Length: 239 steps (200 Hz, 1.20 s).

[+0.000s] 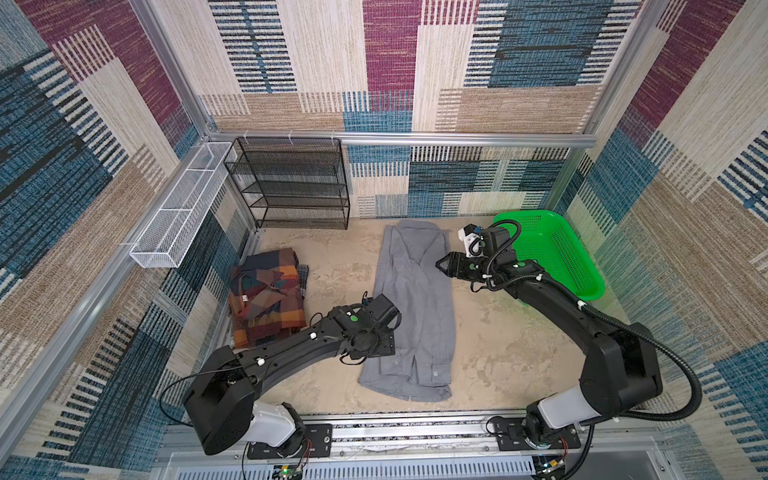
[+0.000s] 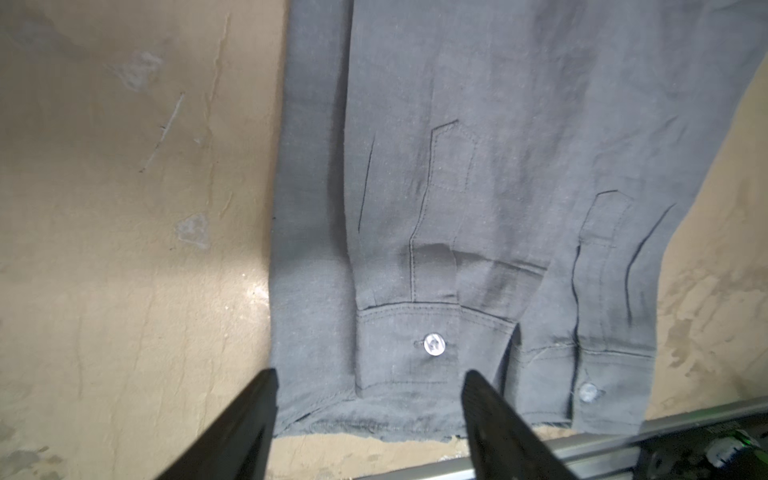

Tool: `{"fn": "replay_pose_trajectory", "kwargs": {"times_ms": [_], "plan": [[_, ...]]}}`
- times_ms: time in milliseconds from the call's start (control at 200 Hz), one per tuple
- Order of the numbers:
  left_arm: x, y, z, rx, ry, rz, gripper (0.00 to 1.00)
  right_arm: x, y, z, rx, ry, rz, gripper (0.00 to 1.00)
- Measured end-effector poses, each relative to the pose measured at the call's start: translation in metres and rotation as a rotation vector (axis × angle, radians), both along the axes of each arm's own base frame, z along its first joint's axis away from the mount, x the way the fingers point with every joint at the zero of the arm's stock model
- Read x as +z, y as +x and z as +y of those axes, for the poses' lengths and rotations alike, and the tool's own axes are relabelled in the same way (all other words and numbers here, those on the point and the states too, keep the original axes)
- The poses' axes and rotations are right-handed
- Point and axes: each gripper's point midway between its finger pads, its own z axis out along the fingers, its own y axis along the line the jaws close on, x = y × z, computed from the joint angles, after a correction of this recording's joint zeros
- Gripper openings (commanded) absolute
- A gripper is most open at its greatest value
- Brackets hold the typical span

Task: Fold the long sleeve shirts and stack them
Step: 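Release the collar end and draw the right gripper toward the green basket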

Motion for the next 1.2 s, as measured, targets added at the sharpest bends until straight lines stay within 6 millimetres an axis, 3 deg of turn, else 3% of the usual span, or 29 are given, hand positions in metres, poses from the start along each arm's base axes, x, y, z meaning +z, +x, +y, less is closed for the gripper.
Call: {"fn": "replay_pose_trajectory", "kwargs": {"times_ms": [245,401,481,671,806,962,1197], "plan": [[-0.030,-0.005,-0.019,-0.030,-0.017,0.078,0.64,0.009,-0.029,-0.009,0.010,-0.004,-0.030,0.62],[-0.040,-0.007,-0.027,-0.043,-0.027,0.099,0.49,0.007,-0.040,-0.013,0.015,-0.012,-0.023,0.62],[-0.046,-0.007,-0.027,-0.044,-0.017,0.108,0.47,0.007,-0.044,-0.015,0.013,-0.015,-0.022,0.62],[-0.054,-0.009,-0.025,-0.045,-0.005,0.121,0.23,0.009,-0.047,-0.017,0.011,-0.022,-0.029,0.62],[-0.043,-0.008,-0.026,-0.046,-0.024,0.099,0.00,0.007,-0.052,-0.016,0.022,-0.015,-0.022,0.62],[-0.019,0.000,-0.029,-0.042,-0.062,0.034,0.00,0.005,-0.057,-0.015,0.028,-0.009,-0.013,0.62],[0.003,-0.001,-0.026,-0.041,-0.099,-0.006,0.00,-0.003,-0.065,-0.015,0.038,-0.016,0.017,0.62]]}}
